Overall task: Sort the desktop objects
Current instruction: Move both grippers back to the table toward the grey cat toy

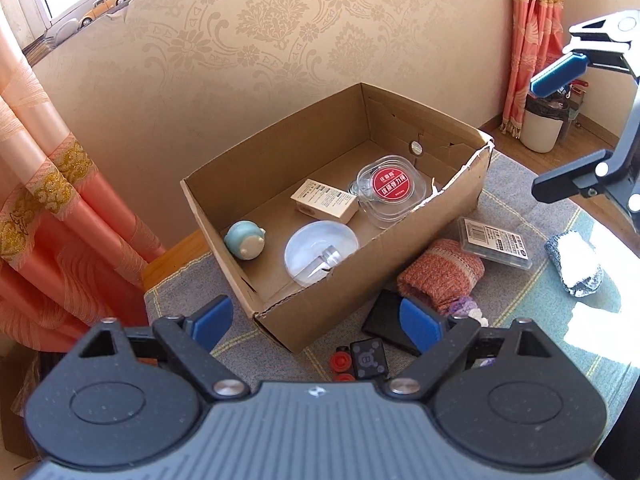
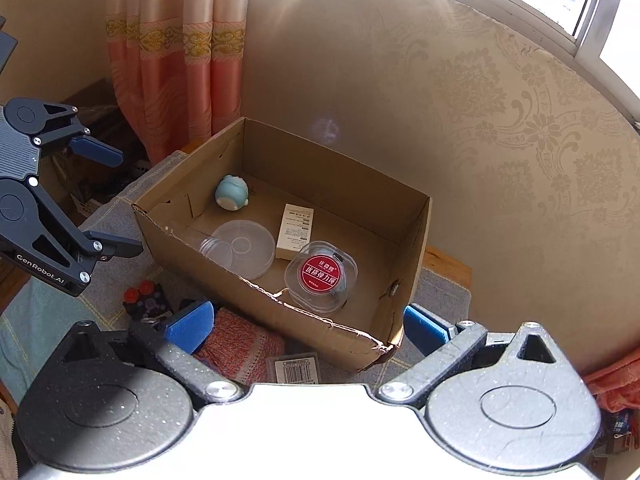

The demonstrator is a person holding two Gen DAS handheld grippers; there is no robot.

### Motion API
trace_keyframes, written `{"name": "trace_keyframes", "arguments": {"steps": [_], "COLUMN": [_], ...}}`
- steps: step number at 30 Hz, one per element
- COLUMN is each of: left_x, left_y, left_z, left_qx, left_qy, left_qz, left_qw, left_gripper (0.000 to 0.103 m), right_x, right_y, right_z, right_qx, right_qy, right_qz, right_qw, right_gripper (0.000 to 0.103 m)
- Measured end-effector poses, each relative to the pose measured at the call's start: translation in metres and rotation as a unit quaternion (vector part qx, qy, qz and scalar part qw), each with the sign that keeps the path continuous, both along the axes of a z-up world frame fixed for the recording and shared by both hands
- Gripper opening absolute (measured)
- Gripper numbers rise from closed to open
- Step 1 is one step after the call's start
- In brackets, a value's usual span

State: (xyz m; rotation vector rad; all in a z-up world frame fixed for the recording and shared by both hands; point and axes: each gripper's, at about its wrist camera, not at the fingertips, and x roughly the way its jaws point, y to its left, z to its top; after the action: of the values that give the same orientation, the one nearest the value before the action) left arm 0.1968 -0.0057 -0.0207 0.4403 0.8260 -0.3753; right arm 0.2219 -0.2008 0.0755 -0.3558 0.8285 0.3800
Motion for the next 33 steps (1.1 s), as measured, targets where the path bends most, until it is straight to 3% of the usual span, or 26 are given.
{"name": "trace_keyframes", "arguments": {"steps": [15,33], "left_x": [-0.071,-0.100], "left_y": [-0.006,-0.020], "left_z": [-0.013,-0.067], "left_qx": [-0.013,0.018], "left_qy": [-0.007,0.010], "left_qz": [-0.055,-0.103], "left_qw": [0.9983,0.9944], "left_gripper": [0.096,0.096], "right_x": [-0.068,-0.120], "right_y": [0.000,-0.004], "right_z": [-0.030,-0.091], "right_qx": [0.012,0.036], "right_qy": [0.019,0.041], "right_qz": [0.021,0.000], "right_qw": [1.000,0.999], "right_gripper": [0.102,0.102]}}
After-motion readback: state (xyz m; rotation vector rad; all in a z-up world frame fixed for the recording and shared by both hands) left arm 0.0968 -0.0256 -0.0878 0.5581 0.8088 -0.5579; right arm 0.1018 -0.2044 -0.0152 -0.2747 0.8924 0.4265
